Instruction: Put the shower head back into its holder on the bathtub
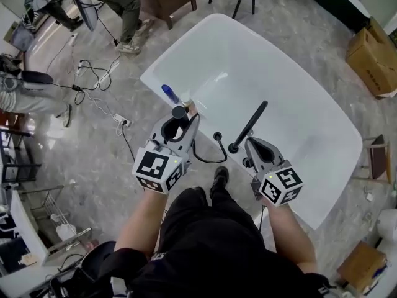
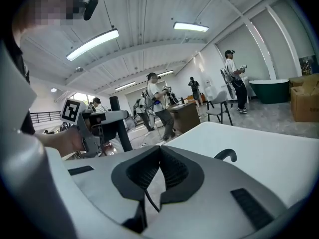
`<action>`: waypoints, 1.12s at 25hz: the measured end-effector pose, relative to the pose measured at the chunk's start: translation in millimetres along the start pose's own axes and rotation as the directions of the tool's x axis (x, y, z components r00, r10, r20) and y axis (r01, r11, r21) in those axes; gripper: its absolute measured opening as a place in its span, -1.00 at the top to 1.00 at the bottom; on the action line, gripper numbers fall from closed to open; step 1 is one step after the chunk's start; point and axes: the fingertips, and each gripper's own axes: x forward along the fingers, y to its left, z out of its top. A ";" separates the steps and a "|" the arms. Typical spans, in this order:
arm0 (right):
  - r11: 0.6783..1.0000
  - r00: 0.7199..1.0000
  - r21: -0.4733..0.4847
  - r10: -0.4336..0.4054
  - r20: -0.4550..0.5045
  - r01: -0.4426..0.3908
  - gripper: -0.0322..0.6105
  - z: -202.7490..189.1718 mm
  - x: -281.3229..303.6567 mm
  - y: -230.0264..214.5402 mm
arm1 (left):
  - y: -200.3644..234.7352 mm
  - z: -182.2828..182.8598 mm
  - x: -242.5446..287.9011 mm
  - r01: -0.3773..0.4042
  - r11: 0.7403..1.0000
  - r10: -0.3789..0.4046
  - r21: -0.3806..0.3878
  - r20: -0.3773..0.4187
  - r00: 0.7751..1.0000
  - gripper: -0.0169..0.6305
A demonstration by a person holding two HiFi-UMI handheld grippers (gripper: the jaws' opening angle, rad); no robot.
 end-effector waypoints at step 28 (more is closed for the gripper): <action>0.957 0.934 0.044 -0.268 -0.238 0.286 0.52 -230.8 126.1 -32.2 | 46.9 -198.1 80.1 0.225 0.974 -0.224 -0.016 -0.154 0.962 0.57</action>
